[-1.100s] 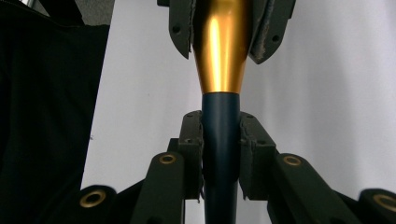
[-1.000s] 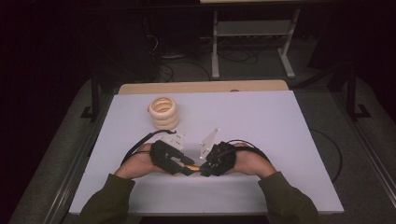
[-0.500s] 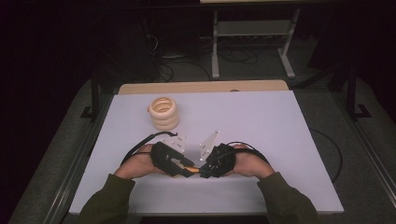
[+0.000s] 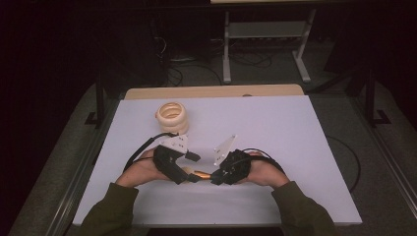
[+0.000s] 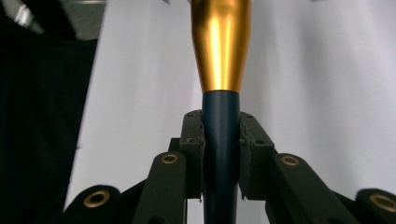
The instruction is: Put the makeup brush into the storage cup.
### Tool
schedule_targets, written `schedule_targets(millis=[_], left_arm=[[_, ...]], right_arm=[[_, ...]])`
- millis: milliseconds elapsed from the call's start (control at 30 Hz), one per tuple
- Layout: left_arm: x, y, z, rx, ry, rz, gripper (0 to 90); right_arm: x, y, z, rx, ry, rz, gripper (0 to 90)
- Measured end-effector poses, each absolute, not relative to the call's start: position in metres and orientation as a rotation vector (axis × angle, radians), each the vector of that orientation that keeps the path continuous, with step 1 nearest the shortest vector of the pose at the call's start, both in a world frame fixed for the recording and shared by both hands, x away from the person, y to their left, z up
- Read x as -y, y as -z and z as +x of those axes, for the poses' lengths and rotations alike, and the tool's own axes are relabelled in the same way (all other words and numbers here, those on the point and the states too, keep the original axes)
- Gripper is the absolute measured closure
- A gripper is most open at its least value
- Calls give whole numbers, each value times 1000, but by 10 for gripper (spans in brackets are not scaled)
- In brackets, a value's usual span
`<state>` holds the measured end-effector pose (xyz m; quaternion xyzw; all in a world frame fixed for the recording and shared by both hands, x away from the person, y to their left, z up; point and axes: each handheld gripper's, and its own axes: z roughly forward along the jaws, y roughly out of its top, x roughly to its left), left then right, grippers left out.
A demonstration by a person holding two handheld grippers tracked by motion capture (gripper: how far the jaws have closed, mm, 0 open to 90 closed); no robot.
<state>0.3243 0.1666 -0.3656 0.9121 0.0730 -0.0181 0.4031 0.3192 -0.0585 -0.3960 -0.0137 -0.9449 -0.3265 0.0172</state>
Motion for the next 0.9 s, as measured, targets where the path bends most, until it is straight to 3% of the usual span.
schedule_targets(millis=[433,900], left_arm=[[-196,359,333,-445,-109,2186,141],[-198,370,326,-662,-149,2064,122]], right_arm=[[88,391,333,2925,1208,-285,740],[110,381,337,2859,1420,-575,740]])
